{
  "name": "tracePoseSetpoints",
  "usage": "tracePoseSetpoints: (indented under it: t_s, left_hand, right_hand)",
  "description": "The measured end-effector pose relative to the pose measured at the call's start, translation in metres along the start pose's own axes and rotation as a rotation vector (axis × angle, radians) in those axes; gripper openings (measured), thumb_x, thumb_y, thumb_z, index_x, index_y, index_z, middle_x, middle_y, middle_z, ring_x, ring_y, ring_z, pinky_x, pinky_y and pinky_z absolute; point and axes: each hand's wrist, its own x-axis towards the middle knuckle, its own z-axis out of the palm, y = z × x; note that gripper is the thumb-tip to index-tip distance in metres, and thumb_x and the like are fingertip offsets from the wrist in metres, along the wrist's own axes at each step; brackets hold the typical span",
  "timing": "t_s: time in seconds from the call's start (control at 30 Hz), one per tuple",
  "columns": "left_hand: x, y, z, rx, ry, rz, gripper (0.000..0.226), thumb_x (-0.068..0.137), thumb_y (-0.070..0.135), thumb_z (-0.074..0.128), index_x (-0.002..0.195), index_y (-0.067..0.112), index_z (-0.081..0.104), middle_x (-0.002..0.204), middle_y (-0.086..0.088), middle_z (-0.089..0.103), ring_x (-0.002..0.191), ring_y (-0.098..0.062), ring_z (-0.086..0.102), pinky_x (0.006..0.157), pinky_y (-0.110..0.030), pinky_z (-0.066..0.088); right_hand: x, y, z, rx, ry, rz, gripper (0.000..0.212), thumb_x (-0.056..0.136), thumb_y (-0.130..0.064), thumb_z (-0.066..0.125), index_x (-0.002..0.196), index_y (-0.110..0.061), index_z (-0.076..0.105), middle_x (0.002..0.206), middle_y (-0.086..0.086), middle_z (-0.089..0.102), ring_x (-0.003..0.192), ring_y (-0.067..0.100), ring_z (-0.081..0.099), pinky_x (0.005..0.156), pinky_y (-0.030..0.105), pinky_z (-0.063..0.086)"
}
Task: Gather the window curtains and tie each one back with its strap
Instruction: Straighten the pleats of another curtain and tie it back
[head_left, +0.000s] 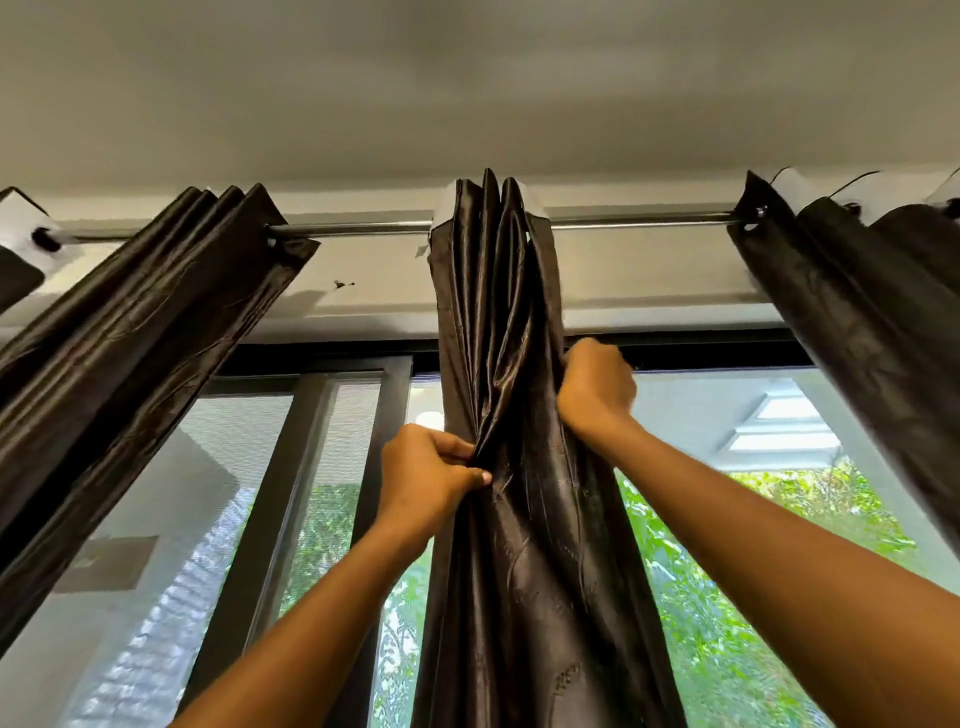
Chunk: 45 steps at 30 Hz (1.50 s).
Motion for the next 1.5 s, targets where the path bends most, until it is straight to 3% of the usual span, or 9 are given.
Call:
tracePoseSetpoints:
  t_s: [0.2,0.33,0.53,0.67,0.8,0.93,1.2,1.3,1.5]
  left_hand:
    - [-0.006,-0.012,-0.012,-0.014,0.041,-0.072,0.029,0.057,-0.003,0.086,0.081,0.007,0.074,0.075,-0.009,0.072,0.07,-0.016,0.068,0.074,-0.033,0.058]
    - [-0.021,-0.012,-0.011,0.032,0.018,-0.042,0.03,0.057,0.001,0.087,0.084,0.008,0.075,0.076,-0.007,0.073,0.07,-0.013,0.069,0.068,-0.024,0.056]
    - [-0.036,-0.011,-0.009,0.031,0.022,0.028,0.025,0.059,0.001,0.084,0.079,0.015,0.076,0.069,0.001,0.072,0.062,0.0,0.065,0.066,-0.018,0.056]
    - [-0.037,-0.008,-0.005,-0.026,-0.021,0.037,0.03,0.058,0.011,0.088,0.086,0.016,0.077,0.075,0.003,0.074,0.07,-0.002,0.068,0.07,-0.019,0.056]
    - [-0.033,-0.005,-0.007,-0.266,-0.111,-0.092,0.04,0.057,0.038,0.085,0.088,0.014,0.077,0.075,-0.001,0.074,0.072,-0.009,0.069,0.067,-0.026,0.055]
    - [-0.034,0.002,-0.001,-0.052,0.076,-0.001,0.059,0.051,0.051,0.086,0.095,0.013,0.074,0.084,-0.002,0.074,0.079,-0.011,0.069,0.075,-0.029,0.056]
    - [-0.036,0.005,0.008,0.134,0.119,0.072,0.017,0.061,0.008,0.082,0.076,0.009,0.074,0.071,-0.007,0.07,0.064,-0.013,0.062,0.058,-0.019,0.044]
    - [-0.036,0.004,0.006,0.105,0.097,0.078,0.012,0.063,0.001,0.08,0.071,0.008,0.074,0.068,-0.013,0.071,0.052,-0.004,0.053,0.054,-0.014,0.042]
    - [-0.056,0.003,0.001,0.152,0.08,0.077,0.02,0.067,0.004,0.08,0.087,0.005,0.076,0.078,-0.01,0.074,0.075,-0.017,0.069,0.069,-0.018,0.046]
  right_hand:
    - [-0.046,-0.012,0.022,-0.221,-0.349,-0.264,0.032,0.091,-0.002,0.047,0.122,0.001,0.054,0.126,0.023,0.055,0.116,0.041,0.054,0.09,0.04,0.045]
    - [-0.077,0.003,0.027,-0.082,-0.58,-0.277,0.03,0.087,-0.003,0.053,0.116,0.004,0.054,0.121,0.025,0.057,0.112,0.037,0.055,0.079,0.032,0.045]
    - [-0.089,0.026,0.027,0.388,-0.556,-0.105,0.021,0.085,-0.005,0.052,0.102,-0.003,0.063,0.1,0.016,0.066,0.09,0.029,0.064,0.07,0.031,0.053]
    - [-0.079,0.02,0.024,0.703,-0.539,0.215,0.045,0.091,-0.048,0.053,0.1,-0.006,0.066,0.096,0.011,0.069,0.089,0.026,0.067,0.071,0.039,0.056]
    - [-0.067,0.017,0.021,0.529,-0.298,0.147,0.036,0.086,-0.038,0.066,0.09,-0.003,0.068,0.084,0.011,0.068,0.083,0.027,0.067,0.064,0.03,0.05]
    - [-0.057,0.038,0.012,0.332,-0.245,0.117,0.015,0.085,-0.011,0.063,0.08,0.002,0.066,0.074,0.016,0.061,0.071,0.027,0.058,0.05,0.028,0.034]
    - [-0.069,0.055,0.01,0.263,-0.243,0.037,0.028,0.077,-0.021,0.075,0.095,-0.001,0.069,0.091,0.016,0.069,0.086,0.027,0.066,0.066,0.032,0.048]
    - [-0.082,0.045,0.013,0.153,-0.248,-0.044,0.017,0.075,-0.002,0.066,0.092,-0.001,0.068,0.089,0.018,0.068,0.086,0.031,0.066,0.07,0.036,0.052]
    - [-0.125,0.045,0.004,0.025,-0.276,-0.095,0.025,0.075,0.001,0.046,0.089,-0.01,0.063,0.082,0.009,0.064,0.089,0.027,0.064,0.056,0.027,0.04]
